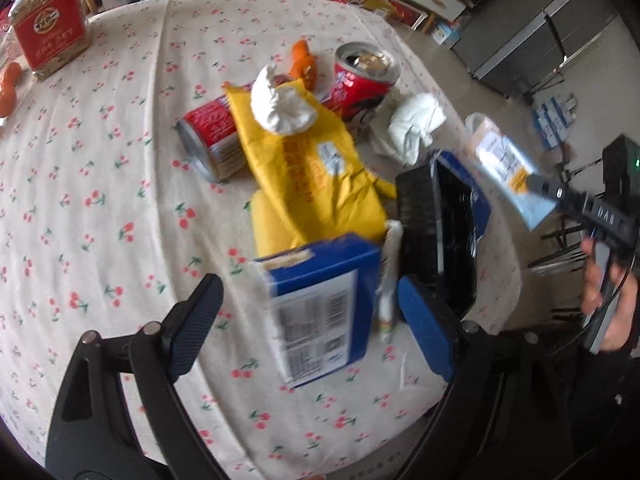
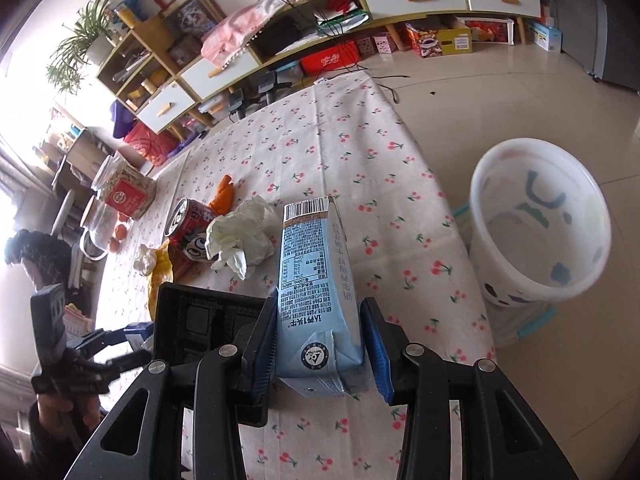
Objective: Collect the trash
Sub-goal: 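Grasp the blue biscuit box with the left tool, then drop the carton into the white bin with the right tool while the left drops the box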
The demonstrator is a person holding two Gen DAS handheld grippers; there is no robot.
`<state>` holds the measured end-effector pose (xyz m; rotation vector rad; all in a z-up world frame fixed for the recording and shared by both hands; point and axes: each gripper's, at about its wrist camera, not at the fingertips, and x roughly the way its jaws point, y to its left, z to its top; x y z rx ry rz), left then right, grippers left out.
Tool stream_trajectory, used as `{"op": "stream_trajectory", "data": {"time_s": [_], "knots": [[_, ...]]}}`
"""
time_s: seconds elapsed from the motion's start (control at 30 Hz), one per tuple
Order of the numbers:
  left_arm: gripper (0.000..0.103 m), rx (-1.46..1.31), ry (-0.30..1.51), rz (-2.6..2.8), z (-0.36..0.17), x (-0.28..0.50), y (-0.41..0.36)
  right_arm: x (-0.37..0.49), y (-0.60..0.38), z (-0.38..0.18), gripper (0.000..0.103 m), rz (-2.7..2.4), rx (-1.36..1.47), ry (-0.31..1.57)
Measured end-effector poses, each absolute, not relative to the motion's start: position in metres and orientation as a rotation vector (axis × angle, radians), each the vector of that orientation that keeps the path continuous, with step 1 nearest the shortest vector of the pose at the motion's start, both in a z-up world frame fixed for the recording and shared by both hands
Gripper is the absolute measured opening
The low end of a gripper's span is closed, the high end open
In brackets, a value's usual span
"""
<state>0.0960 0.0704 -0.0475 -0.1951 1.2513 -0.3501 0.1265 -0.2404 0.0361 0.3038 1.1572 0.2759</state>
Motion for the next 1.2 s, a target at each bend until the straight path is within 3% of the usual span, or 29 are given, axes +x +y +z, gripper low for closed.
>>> {"op": "stream_trajectory", "data": {"time_s": [0.1, 0.4, 0.47, 0.5, 0.97, 1.2], "knots": [[0.083, -0.172, 1.263, -0.377, -0.050, 0.094, 0.061, 0.122, -0.245, 0.036, 0.042, 0.267, 0.313, 1.156], [0.083, -0.076, 1.334, -0.350, -0.072, 0.072, 0.054, 0.112, -0.254, 0.034, 0.042, 0.247, 0.310, 1.156], [0.075, -0.050, 1.323, -0.325, -0.075, 0.069, 0.052, 0.111, -0.255, 0.033, 0.042, 0.247, 0.313, 1.159], [0.062, -0.046, 1.323, -0.320, -0.077, 0.068, 0.052, 0.110, -0.256, 0.032, 0.042, 0.245, 0.314, 1.159], [0.061, -0.132, 1.097, -0.194, -0.015, 0.060, 0.099, 0.110, -0.292, 0.057, 0.042, 0.206, 0.376, 1.067], [0.061, -0.072, 1.073, -0.301, 0.008, 0.086, 0.027, 0.108, -0.352, 0.067, 0.042, 0.088, 0.440, 1.000]]}}
